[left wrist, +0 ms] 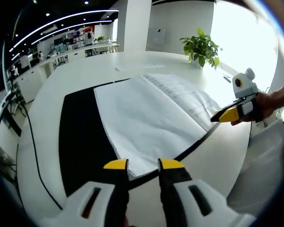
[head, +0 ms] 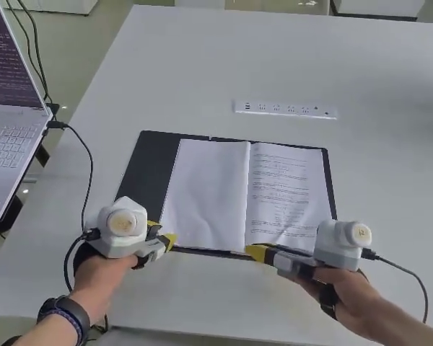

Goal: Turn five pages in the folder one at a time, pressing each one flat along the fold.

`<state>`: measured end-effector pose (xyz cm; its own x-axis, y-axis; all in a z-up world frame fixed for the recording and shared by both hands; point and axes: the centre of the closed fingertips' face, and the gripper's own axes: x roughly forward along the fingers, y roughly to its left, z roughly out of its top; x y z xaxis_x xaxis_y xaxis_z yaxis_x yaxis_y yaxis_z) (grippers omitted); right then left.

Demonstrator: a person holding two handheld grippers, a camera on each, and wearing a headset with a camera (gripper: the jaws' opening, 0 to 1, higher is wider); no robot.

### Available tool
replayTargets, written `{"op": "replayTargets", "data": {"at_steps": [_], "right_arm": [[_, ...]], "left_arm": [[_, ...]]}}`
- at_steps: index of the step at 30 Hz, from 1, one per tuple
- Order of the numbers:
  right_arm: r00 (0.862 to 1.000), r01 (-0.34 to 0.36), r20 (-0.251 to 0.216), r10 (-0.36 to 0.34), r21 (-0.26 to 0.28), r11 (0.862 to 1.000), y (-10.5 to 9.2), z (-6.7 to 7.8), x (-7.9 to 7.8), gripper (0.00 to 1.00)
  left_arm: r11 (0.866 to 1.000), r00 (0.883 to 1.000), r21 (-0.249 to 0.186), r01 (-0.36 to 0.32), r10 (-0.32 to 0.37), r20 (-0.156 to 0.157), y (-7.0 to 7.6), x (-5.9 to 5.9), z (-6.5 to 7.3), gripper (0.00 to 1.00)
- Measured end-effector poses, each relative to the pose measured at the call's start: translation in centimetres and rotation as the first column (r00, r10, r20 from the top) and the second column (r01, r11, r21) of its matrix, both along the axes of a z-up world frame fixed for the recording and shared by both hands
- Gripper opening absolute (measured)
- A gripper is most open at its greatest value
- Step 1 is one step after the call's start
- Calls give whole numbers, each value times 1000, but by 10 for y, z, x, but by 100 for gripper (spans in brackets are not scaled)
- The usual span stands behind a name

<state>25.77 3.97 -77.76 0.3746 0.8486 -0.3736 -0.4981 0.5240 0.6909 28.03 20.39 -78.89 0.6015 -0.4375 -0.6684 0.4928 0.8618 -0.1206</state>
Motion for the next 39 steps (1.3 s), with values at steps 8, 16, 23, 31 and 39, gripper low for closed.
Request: {"op": "replayTargets", "data": {"at_steps": [8,16,23,31,39], "right_arm": [[997,15,74,-6,-115,993,-31,2,6,32],[990,76,131,-52,-182,980,-71,11,9,39],[975,101,216,-42,-271,957,-102,30,8,48],[953,189,283,-108,-279,942,-126,55,12,59],[932,264,318,-177,-257,930,-142,73,6,68]], "left_arm": [[1000,999,-3,23,-23,28,-5,-4,14,30],[999,997,1,42,-41,61,-2,-7,31,36],[998,993,-12,56,-55,102,1,-11,55,48],[998,989,-30,54,-49,138,4,-15,78,59],[998,988,-56,21,-12,154,7,-22,93,68]]}}
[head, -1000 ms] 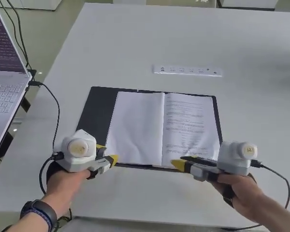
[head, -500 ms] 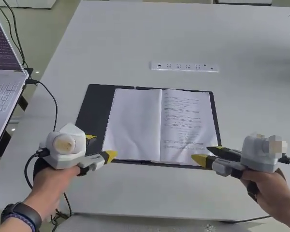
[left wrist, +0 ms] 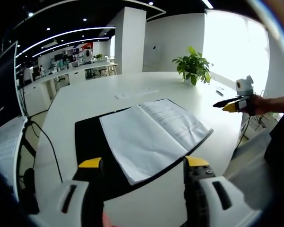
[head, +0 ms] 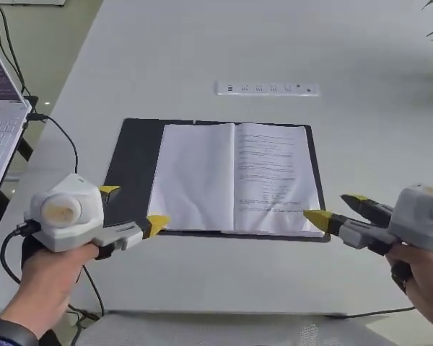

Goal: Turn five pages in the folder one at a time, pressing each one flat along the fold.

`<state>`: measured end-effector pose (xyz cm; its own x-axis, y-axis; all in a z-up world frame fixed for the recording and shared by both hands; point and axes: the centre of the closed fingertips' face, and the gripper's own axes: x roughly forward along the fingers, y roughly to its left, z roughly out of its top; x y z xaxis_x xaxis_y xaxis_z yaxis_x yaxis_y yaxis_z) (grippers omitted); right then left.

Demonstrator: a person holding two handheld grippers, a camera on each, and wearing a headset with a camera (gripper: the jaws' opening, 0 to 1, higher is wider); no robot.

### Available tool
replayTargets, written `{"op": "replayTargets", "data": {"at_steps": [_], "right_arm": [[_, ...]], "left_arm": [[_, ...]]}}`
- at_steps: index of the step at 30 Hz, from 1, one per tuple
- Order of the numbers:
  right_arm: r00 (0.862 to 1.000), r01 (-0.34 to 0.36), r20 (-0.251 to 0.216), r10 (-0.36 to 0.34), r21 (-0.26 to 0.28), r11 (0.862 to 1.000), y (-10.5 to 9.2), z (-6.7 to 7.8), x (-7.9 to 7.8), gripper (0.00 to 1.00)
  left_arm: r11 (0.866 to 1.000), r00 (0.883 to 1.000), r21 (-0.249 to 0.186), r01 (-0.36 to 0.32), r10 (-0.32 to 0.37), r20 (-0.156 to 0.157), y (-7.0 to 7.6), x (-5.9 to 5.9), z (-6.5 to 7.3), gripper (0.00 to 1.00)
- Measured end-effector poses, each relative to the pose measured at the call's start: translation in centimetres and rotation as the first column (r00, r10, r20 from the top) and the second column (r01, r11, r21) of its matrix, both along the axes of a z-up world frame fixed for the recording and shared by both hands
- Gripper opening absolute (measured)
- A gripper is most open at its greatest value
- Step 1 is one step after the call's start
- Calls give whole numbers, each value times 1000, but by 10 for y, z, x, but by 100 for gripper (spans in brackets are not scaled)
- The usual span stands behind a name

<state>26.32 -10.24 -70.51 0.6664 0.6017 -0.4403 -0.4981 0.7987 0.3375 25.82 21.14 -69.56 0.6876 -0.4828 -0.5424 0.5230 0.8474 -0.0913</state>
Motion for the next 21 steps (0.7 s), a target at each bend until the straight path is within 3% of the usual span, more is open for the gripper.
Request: {"op": "replayTargets", "data": {"at_steps": [7,11,21], "right_arm": [[1000,13,1,-13,-15,1000,-3,1,-14,73],[1000,26,-2,-26,-12,1000,-4,0,-24,75],[1000,8,-17,-8,-32,999,-6,0,-31,76]], "left_arm": [[1000,1000,-10,-23,23,-6,0,-13,4,73],[999,999,10,-37,37,-15,3,-19,3,73],[999,999,10,-47,47,-19,6,-23,7,75]]}}
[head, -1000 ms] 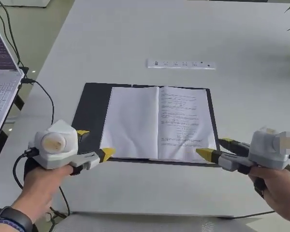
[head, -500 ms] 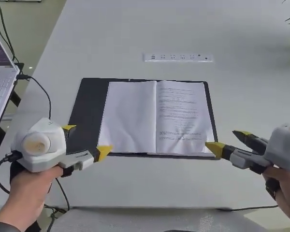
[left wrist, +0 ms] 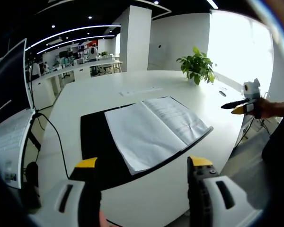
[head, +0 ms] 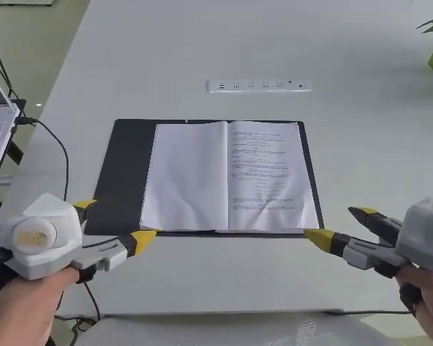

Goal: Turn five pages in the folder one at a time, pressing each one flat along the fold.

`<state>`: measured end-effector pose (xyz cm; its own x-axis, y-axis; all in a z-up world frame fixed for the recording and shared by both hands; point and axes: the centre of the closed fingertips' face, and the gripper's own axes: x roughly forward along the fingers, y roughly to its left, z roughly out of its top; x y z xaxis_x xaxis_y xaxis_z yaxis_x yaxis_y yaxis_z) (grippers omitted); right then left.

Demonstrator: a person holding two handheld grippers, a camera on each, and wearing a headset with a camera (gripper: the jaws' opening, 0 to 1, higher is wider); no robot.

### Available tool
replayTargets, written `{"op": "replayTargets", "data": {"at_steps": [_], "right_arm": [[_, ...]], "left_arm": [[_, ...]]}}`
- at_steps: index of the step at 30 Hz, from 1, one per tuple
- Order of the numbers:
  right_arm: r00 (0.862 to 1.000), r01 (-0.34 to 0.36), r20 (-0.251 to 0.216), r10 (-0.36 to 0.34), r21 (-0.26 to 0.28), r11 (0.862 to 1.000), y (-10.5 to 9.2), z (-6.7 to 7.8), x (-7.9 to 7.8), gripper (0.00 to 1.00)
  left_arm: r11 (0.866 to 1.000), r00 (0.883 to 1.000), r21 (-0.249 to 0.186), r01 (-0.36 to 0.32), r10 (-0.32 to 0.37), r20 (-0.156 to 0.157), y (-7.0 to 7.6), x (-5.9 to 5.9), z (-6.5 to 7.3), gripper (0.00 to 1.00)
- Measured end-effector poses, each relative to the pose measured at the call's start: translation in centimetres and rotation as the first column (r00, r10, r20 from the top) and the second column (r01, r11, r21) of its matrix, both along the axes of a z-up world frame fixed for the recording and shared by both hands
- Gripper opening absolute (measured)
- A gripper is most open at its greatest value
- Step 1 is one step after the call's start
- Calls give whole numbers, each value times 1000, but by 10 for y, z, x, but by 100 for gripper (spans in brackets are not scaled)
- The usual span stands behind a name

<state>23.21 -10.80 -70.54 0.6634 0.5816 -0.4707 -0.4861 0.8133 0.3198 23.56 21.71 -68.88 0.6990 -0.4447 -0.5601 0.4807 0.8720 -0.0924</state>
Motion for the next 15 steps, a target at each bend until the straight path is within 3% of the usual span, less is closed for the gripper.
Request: {"op": "replayTargets", "data": {"at_steps": [15], "right_arm": [[1000,22,-1,-22,2,1000,-11,4,-5,75]], "left_arm": [[998,998,0,68,-68,18,-32,20,6,72]]}}
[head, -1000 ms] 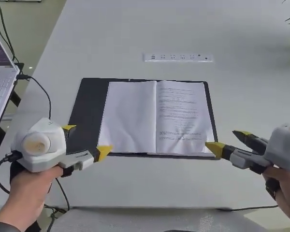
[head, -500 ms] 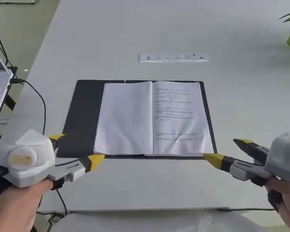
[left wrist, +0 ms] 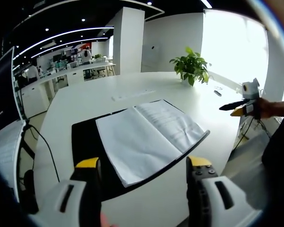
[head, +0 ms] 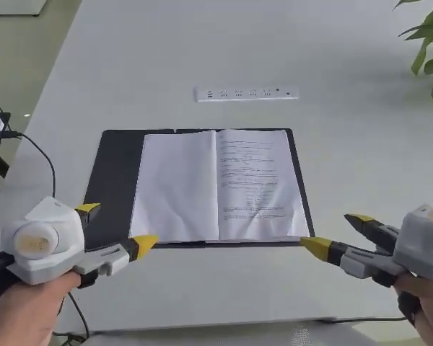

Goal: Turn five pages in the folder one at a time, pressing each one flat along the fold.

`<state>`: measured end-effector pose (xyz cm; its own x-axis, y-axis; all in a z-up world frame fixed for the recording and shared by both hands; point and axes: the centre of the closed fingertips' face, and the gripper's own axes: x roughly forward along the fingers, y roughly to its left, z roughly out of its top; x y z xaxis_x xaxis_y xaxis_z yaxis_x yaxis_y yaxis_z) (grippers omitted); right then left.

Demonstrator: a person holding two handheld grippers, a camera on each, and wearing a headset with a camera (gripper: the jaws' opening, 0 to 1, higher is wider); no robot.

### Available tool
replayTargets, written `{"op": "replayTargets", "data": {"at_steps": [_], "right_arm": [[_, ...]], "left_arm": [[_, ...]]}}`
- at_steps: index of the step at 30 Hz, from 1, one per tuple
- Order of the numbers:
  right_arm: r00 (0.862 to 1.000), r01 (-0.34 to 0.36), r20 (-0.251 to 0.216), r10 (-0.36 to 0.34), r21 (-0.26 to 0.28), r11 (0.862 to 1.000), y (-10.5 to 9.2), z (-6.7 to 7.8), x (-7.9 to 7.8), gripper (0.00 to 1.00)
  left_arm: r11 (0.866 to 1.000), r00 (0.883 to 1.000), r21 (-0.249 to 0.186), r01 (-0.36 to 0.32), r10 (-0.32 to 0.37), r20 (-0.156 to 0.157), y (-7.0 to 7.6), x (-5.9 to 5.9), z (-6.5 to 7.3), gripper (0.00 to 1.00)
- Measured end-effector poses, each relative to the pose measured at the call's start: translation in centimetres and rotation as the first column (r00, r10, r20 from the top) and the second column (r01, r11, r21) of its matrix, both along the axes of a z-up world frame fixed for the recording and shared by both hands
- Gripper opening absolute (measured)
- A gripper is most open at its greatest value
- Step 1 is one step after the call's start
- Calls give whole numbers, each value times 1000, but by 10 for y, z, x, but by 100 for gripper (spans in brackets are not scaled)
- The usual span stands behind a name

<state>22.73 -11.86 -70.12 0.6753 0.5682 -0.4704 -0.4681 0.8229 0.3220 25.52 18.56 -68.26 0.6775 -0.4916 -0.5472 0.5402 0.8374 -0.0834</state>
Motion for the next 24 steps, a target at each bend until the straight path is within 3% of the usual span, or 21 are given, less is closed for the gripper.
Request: {"op": "replayTargets", "data": {"at_steps": [8,24], "right_arm": [[1000,11,-9,-11,3,1000,-6,-2,-2,74],[1000,1,-27,0,11,1000,-1,-6,-8,74]], "left_arm": [[999,998,8,54,-54,10,-21,8,2,71],[982,982,0,189,-189,-9,-88,14,-8,70]]}}
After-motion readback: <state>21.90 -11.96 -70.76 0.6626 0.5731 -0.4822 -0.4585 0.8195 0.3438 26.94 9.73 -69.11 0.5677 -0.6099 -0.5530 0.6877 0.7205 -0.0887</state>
